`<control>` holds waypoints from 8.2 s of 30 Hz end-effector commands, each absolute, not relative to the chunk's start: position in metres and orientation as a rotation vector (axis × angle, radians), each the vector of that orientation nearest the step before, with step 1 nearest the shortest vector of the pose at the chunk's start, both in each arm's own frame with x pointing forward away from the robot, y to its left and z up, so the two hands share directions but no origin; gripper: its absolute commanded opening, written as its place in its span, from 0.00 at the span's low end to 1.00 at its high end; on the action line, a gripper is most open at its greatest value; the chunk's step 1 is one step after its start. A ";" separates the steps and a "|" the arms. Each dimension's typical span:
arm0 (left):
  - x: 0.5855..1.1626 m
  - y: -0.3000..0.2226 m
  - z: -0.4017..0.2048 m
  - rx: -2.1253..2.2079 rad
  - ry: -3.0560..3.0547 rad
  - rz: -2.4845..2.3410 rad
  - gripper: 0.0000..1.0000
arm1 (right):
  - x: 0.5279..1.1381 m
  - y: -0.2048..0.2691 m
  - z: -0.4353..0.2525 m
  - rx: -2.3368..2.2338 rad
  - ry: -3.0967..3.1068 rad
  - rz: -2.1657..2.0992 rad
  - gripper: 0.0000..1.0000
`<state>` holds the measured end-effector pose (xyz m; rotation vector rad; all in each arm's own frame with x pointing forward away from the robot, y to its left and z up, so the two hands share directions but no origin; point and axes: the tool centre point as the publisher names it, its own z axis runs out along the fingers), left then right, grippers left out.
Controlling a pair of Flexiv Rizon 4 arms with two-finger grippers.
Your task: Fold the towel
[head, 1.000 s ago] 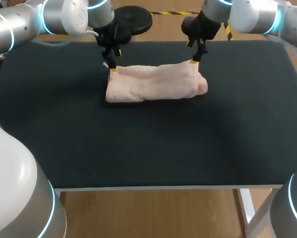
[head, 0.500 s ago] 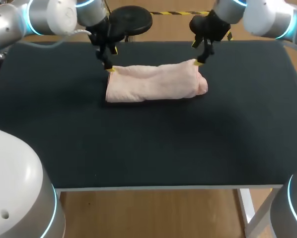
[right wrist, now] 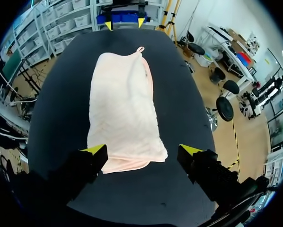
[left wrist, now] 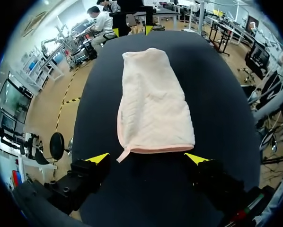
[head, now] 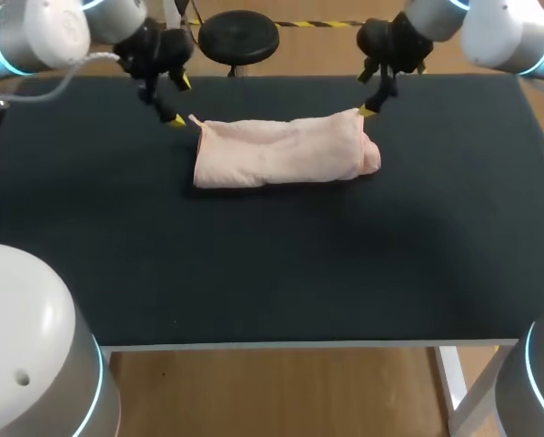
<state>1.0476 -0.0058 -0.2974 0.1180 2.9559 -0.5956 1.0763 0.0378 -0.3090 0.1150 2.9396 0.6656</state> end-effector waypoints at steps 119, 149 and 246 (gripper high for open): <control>1.028 0.017 -0.292 0.245 2.821 -1.056 1.00 | 1.063 0.044 -0.409 2.197 2.434 1.661 1.00; 1.028 0.017 -0.292 0.245 2.821 -1.056 1.00 | 1.055 0.049 -0.377 2.074 2.446 1.518 0.00; 1.028 0.017 -0.292 0.245 2.821 -1.056 1.00 | 0.982 0.040 -0.392 2.984 2.070 1.154 1.00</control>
